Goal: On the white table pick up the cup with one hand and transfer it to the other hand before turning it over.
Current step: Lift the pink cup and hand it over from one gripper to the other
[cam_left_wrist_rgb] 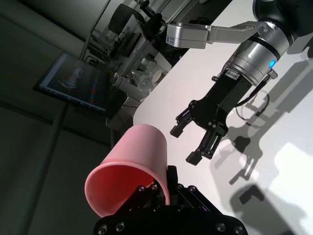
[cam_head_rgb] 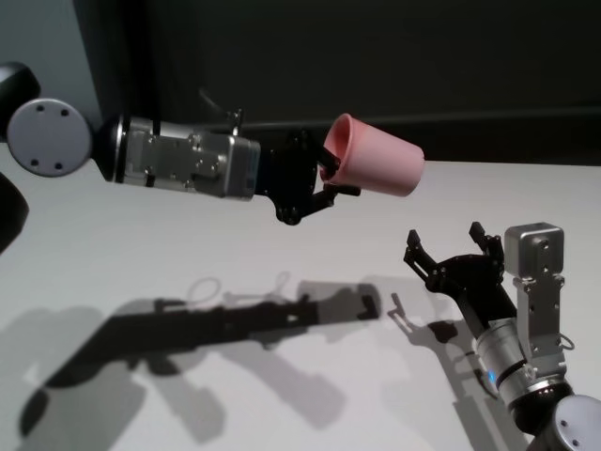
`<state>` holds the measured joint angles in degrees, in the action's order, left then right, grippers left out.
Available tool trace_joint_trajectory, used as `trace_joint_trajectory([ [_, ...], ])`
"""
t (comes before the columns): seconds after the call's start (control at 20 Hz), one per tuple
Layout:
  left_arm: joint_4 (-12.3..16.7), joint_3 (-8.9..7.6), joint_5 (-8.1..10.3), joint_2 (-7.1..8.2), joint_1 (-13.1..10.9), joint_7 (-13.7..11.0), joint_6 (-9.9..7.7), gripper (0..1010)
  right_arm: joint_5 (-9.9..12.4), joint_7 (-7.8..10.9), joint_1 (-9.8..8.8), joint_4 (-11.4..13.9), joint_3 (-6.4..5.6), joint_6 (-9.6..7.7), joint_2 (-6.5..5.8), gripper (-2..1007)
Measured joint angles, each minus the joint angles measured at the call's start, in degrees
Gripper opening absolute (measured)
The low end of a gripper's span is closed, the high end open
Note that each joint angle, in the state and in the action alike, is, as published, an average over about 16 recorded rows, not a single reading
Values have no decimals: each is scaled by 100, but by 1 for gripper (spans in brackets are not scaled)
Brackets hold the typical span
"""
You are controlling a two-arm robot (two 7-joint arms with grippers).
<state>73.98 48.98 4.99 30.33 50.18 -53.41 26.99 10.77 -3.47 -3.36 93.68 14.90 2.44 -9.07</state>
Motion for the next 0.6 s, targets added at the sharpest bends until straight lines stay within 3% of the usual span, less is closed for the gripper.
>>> trace_joint_trajectory([
  [0.6,18,-164,100,3,-265,109,65,48,0,0,0,0,0,0,0,1002],
])
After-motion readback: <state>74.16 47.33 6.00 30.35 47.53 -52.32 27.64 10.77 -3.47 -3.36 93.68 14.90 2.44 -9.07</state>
